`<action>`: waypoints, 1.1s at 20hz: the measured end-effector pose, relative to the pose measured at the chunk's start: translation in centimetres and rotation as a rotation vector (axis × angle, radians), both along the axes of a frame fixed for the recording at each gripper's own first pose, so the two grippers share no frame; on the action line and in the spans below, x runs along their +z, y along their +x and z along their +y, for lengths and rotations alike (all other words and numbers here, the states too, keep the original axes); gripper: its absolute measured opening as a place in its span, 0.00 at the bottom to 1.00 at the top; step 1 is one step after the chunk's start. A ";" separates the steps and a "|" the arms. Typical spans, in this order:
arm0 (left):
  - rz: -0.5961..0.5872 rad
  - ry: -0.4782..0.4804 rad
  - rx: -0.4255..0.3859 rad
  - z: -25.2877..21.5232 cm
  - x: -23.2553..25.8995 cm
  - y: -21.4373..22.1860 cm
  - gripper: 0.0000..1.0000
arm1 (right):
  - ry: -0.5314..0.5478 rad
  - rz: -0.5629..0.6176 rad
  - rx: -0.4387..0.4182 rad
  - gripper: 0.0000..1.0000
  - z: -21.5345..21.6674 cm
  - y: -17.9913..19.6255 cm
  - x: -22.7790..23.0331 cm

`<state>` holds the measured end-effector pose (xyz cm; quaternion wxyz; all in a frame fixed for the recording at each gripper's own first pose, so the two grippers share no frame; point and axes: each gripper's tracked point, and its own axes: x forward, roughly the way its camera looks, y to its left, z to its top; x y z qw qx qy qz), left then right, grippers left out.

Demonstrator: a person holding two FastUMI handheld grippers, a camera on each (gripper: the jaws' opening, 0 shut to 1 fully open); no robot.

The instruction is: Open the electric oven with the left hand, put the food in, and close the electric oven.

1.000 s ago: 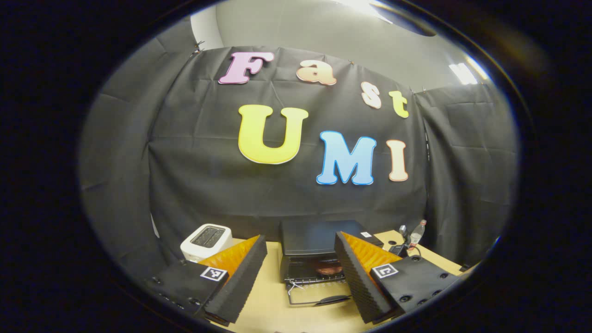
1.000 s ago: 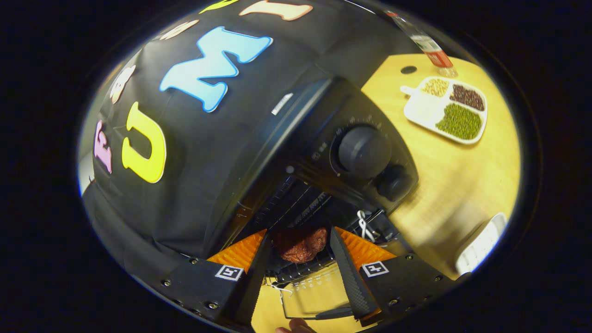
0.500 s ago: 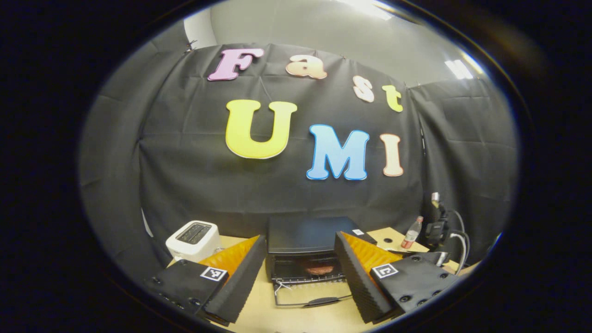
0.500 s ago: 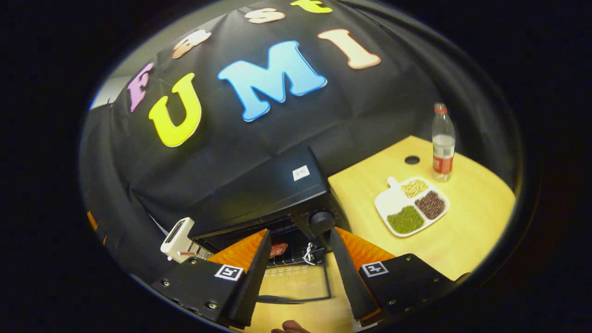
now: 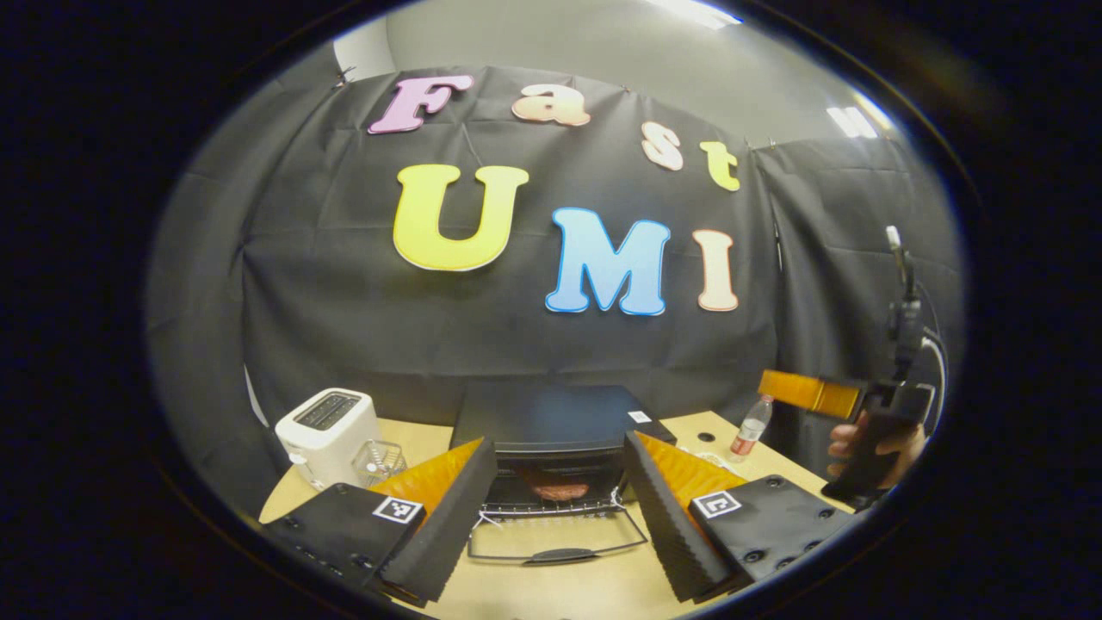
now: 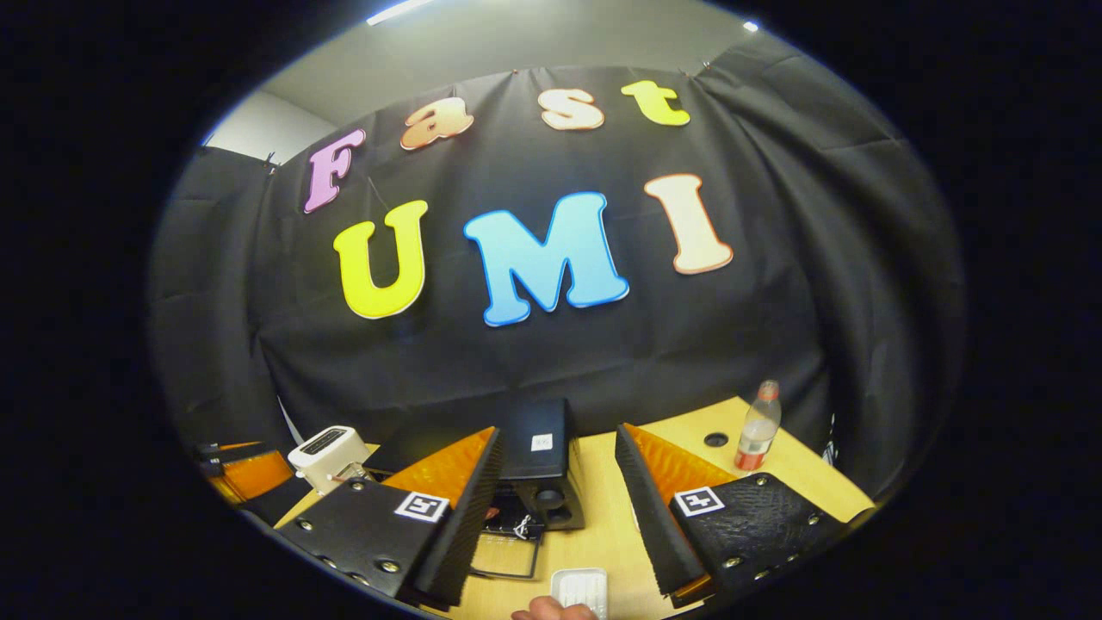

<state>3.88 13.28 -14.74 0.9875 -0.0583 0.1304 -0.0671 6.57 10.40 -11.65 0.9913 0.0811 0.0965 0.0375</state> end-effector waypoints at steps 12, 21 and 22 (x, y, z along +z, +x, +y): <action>0.239 0.030 -0.010 -5.3 -10.8 -0.9 0.98 | -0.069 -0.057 -0.082 0.99 -6.5 -1.5 4.8; 0.500 0.061 0.009 -6.6 -22.7 -0.8 0.98 | -0.124 -0.031 -0.083 0.99 -10.0 -2.5 3.7; 0.521 0.067 0.002 -6.8 -23.7 -0.7 0.98 | -0.120 -0.025 -0.090 0.99 -10.6 -2.7 3.4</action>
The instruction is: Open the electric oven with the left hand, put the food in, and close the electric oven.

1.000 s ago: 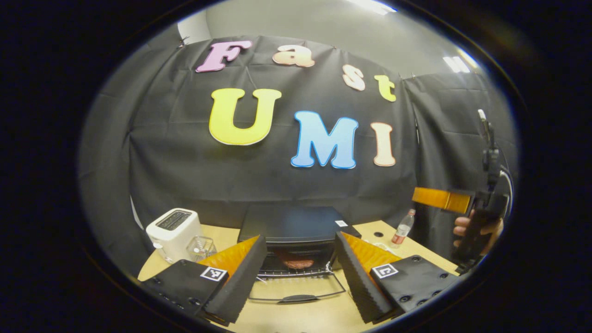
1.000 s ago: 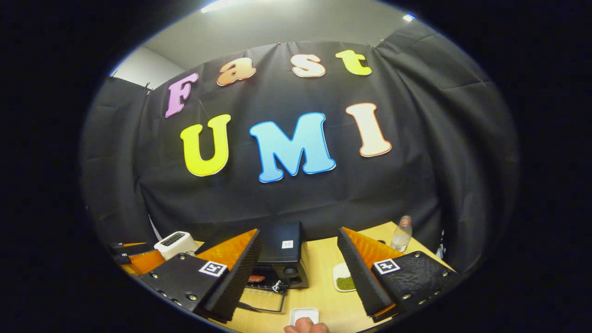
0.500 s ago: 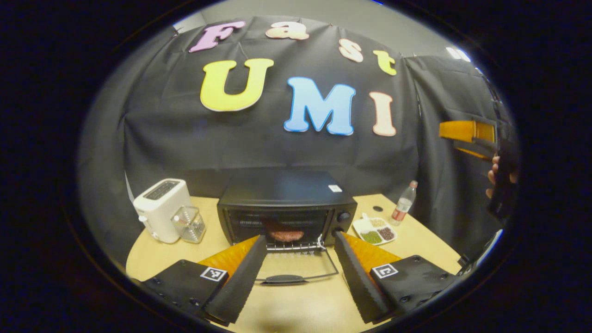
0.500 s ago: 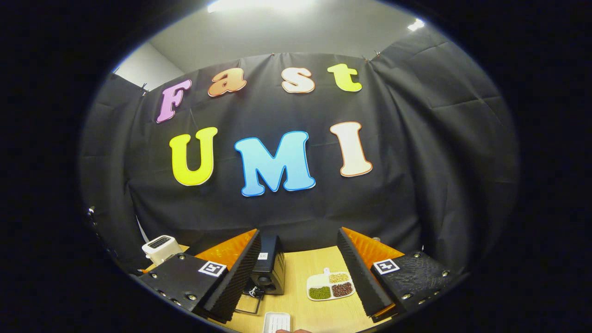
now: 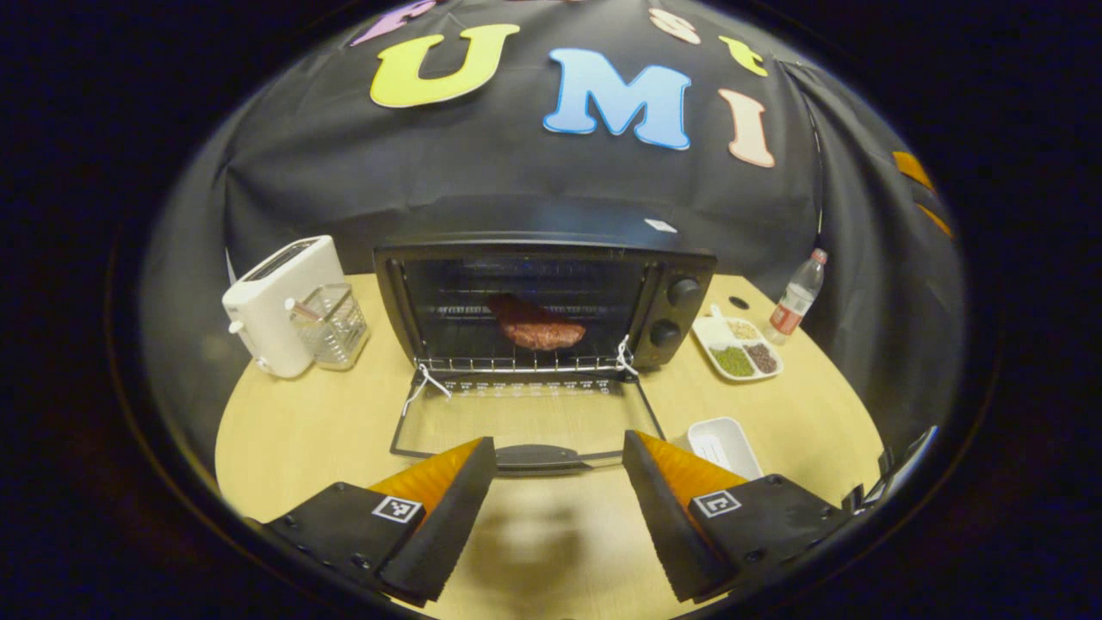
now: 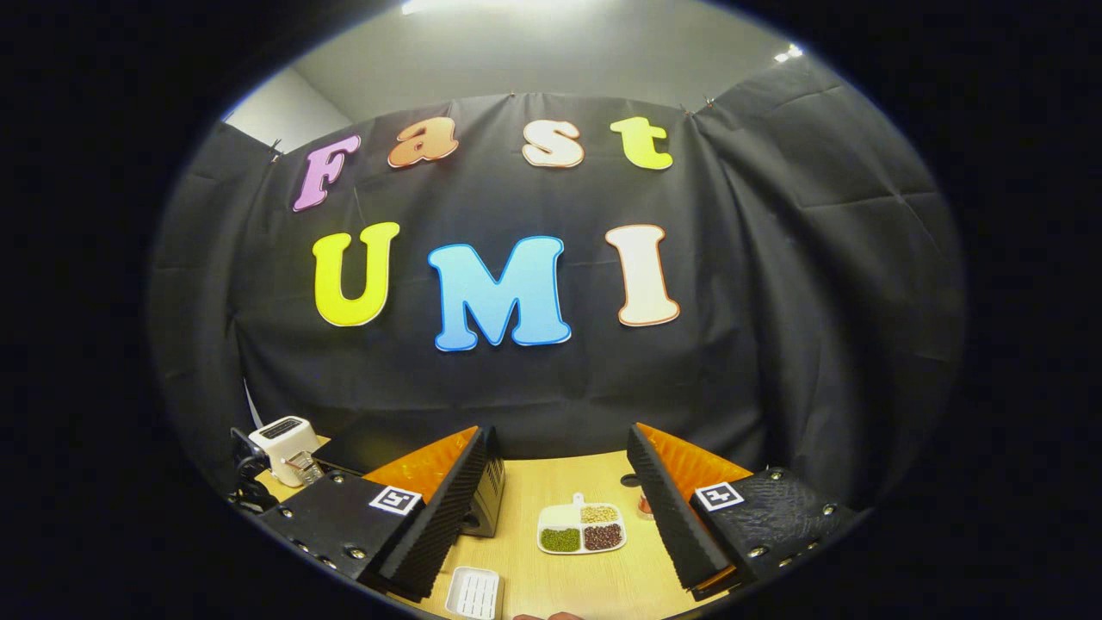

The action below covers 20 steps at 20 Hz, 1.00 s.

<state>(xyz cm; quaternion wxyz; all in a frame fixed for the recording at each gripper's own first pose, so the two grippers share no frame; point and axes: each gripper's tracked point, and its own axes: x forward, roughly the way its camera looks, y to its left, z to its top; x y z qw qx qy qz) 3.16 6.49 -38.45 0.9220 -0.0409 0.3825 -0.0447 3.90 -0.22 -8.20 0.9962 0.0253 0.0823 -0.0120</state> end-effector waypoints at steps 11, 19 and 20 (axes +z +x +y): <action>0.211 0.038 -0.034 0.2 -8.2 -0.7 1.00 | 0.009 0.053 -0.105 0.99 -4.5 -1.2 -1.8; 0.247 0.064 -0.045 0.4 -9.6 -0.9 1.00 | -0.002 0.057 -0.129 0.99 -5.4 -1.5 -1.9; 0.252 0.063 -0.040 0.4 -9.6 -0.7 0.97 | -0.001 0.061 -0.128 0.99 -5.3 -1.5 -2.0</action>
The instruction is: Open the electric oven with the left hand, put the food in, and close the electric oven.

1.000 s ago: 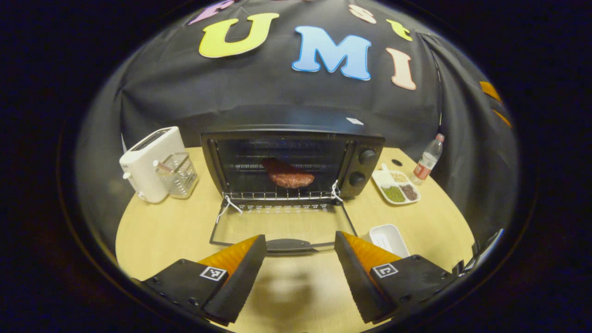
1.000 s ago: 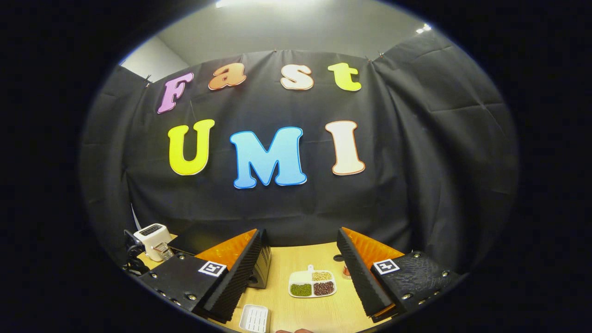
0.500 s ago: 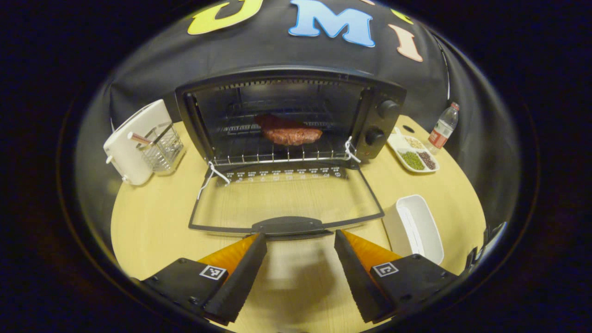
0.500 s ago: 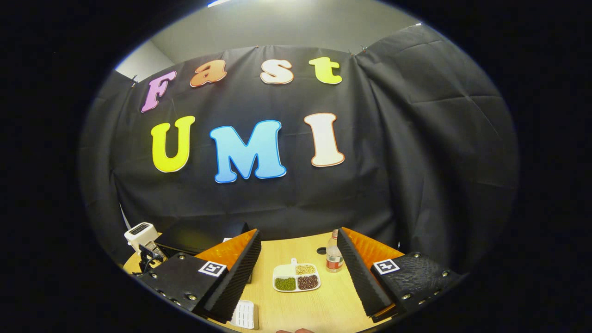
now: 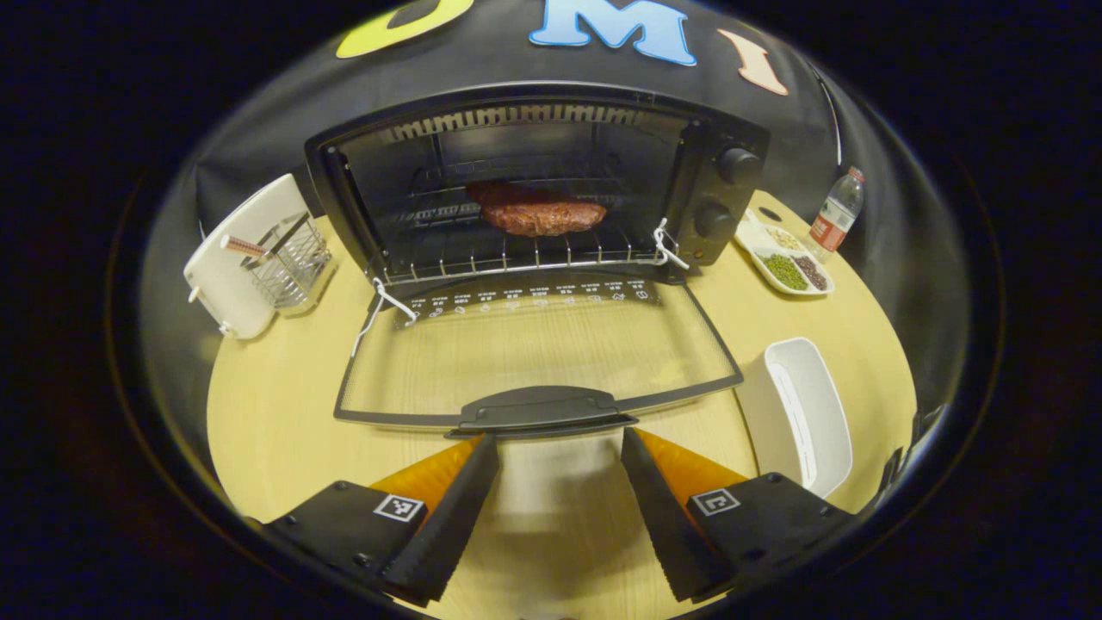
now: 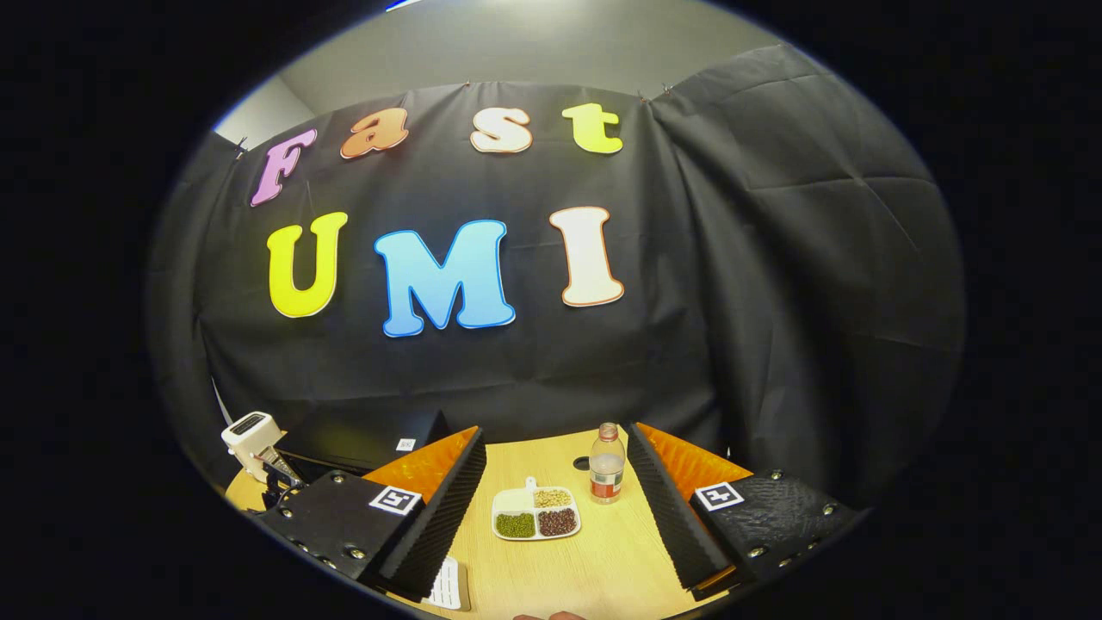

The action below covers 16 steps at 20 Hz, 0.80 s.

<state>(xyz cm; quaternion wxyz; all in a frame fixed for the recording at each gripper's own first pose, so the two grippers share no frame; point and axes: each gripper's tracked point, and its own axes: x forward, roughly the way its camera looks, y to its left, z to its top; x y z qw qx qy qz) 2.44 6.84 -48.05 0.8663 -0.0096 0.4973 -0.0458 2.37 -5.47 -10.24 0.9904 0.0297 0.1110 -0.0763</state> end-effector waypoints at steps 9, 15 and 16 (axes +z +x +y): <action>0.026 -0.023 0.025 -0.1 0.5 0.8 0.92 | 0.006 0.004 0.027 0.99 0.9 -0.3 0.0; 0.008 -0.017 0.025 0.0 1.4 0.9 0.96 | 0.007 0.006 0.020 1.00 0.8 -0.9 -0.1; 0.003 -0.018 0.028 0.0 1.8 1.0 0.96 | 0.008 0.007 0.020 1.00 0.7 -1.1 -0.1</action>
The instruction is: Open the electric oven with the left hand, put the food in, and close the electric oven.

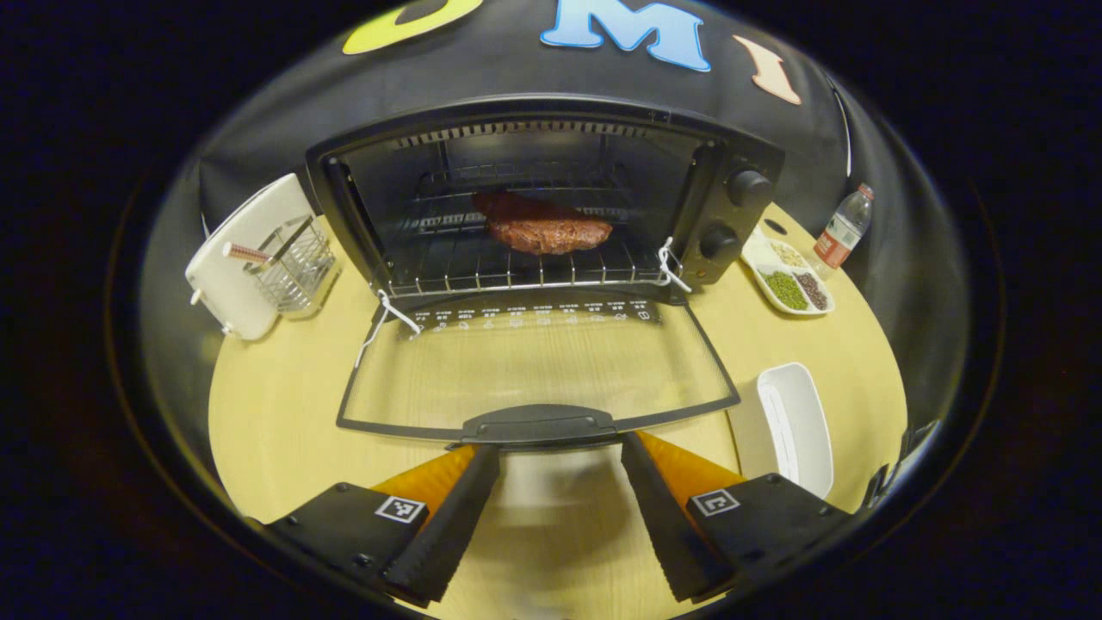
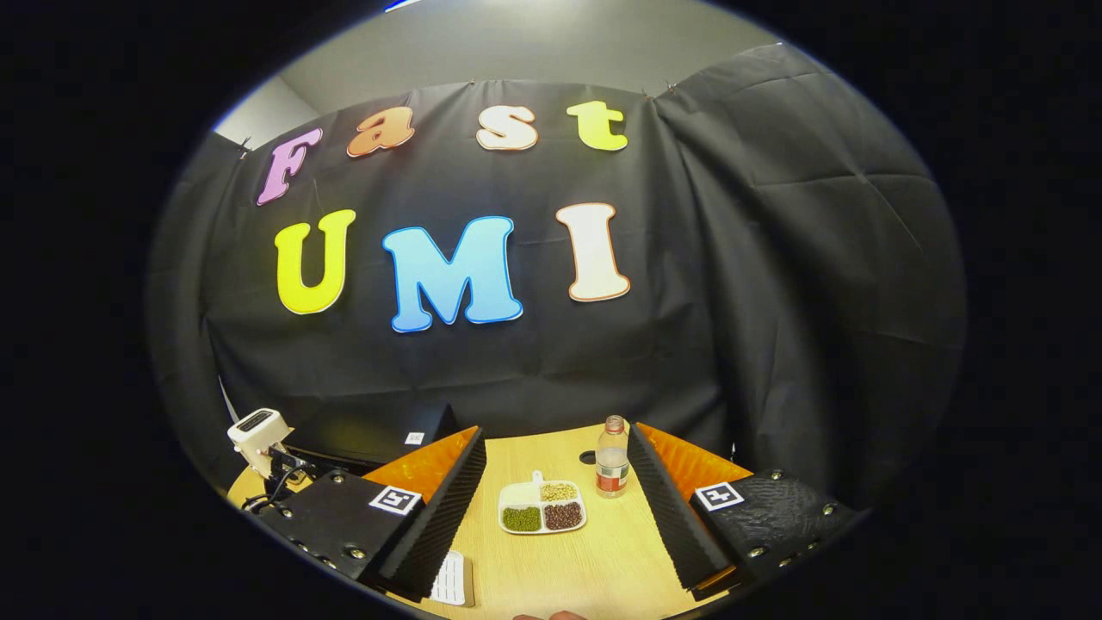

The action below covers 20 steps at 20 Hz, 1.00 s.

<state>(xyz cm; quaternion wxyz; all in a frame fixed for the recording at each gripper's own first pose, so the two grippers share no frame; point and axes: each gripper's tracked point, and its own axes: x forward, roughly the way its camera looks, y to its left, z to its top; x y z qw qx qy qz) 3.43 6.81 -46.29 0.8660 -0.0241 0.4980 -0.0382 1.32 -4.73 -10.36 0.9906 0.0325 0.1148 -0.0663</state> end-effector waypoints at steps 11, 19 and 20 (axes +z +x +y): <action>-0.084 0.016 -0.003 0.5 4.0 1.5 0.96 | 0.018 -0.005 0.016 0.99 0.7 -0.1 0.1; -0.144 0.021 -0.003 0.7 7.1 3.1 1.00 | 0.030 -0.008 0.020 0.99 1.0 -0.1 0.0; -0.156 0.026 -0.006 0.7 7.5 3.5 0.96 | 0.032 -0.008 0.021 0.99 0.9 0.0 0.0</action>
